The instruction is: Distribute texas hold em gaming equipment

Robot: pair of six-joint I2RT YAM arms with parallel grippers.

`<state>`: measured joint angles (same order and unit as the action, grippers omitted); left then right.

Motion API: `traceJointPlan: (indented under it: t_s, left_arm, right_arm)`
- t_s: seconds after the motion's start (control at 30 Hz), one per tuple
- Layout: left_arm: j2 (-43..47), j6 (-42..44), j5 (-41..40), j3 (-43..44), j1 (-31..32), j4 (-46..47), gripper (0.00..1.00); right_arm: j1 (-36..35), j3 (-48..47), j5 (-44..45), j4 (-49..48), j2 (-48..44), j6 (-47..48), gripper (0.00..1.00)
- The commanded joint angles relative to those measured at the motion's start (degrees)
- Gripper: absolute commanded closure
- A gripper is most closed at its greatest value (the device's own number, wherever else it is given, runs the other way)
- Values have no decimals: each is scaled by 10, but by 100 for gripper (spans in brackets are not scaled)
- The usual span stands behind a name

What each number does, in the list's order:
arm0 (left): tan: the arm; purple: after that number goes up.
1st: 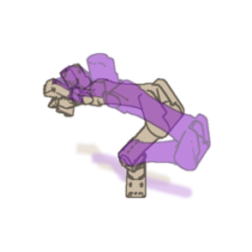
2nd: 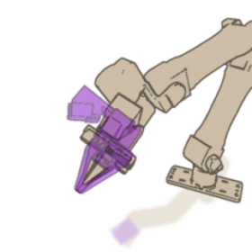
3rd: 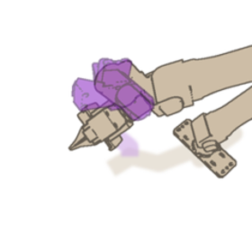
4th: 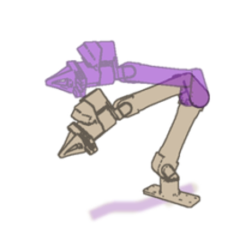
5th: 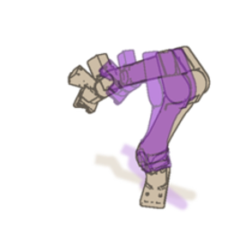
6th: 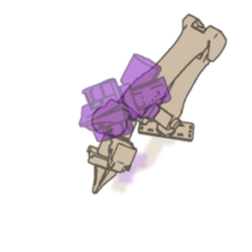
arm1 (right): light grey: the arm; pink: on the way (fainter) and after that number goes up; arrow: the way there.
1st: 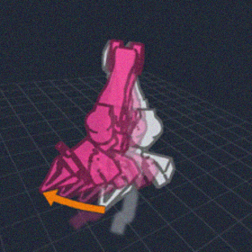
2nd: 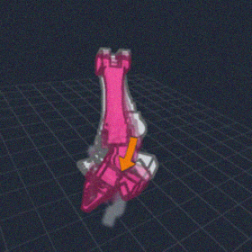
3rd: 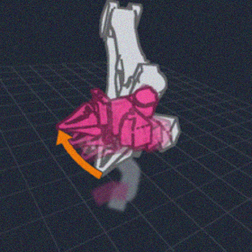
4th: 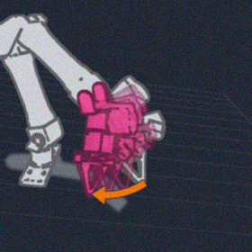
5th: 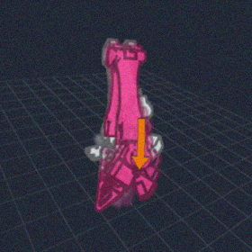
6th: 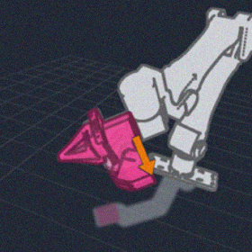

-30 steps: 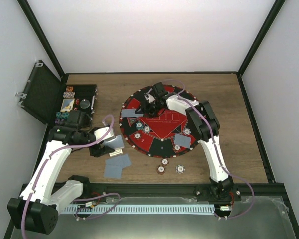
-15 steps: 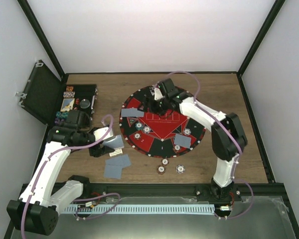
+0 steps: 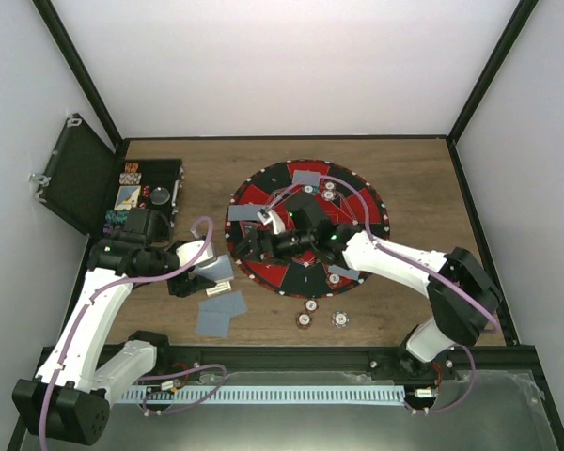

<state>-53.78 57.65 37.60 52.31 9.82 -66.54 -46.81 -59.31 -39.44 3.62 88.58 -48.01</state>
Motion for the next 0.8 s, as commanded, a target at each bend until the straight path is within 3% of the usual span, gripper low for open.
traceJointPlan:
  t_s: [0.0, 0.43, 0.77]
  left_arm:
    - [5, 7, 21, 14, -1, 0, 96]
    - [10, 8, 17, 13, -1, 0, 96]
    - [13, 12, 18, 11, -1, 0, 96]
  right_arm:
    - [-32, -16, -20, -62, 19, -34, 0]
    - [-81, -103, -56, -106, 148, -60, 5]
    - [-71, -93, -68, -127, 184, -76, 11]
